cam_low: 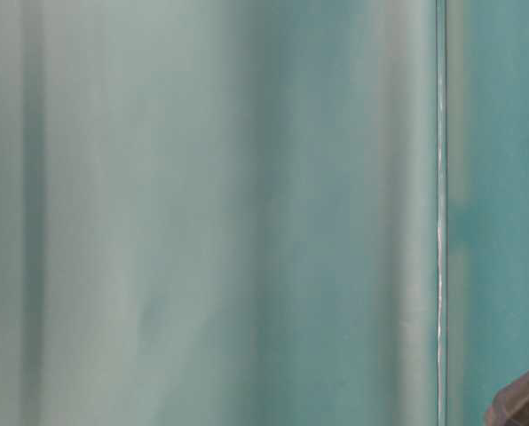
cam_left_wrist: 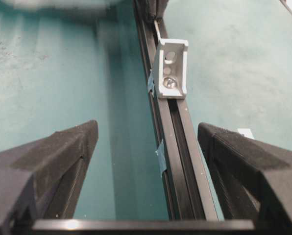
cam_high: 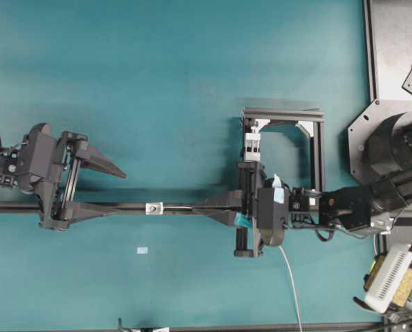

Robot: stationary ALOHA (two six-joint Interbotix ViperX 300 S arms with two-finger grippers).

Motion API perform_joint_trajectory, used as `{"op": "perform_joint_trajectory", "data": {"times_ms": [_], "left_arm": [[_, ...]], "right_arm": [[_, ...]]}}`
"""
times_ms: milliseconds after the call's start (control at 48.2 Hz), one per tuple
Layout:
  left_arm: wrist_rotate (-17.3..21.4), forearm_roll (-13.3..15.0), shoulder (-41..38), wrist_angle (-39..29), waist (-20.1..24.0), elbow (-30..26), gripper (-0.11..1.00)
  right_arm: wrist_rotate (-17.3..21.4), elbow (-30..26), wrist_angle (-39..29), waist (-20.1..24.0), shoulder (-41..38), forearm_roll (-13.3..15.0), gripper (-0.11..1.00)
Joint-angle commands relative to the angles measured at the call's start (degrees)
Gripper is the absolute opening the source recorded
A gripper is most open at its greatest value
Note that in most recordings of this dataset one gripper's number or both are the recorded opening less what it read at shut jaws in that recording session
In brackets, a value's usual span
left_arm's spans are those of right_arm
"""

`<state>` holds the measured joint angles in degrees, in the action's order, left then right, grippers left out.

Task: Insert the wire into the hole on the right side and pull it with the left arm.
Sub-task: 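Push the wire tip leftward through the hole in the white clip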

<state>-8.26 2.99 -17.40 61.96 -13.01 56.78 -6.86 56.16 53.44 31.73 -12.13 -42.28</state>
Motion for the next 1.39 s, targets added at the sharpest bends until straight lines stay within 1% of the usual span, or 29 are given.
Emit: {"op": "perform_joint_trajectory", "data": {"times_ms": [0,415,1370], "left_arm": [[0.0,0.0,0.7,0.62,-0.18,-0.44,0.84],[0.0,0.09,0.79,0.62,-0.18,-0.53,0.84],[0.0,0.0,0.79,0.26,-0.18,-1.14,0.84]], "right_arm": [[0.09,-0.88,1.49,0.44,0.44,0.0,0.02],[0.09,-0.97,3.25,0.53,-0.09,0.0,0.02],[0.09,-0.35,3.43,1.23,0.0,0.0,0.02]]}}
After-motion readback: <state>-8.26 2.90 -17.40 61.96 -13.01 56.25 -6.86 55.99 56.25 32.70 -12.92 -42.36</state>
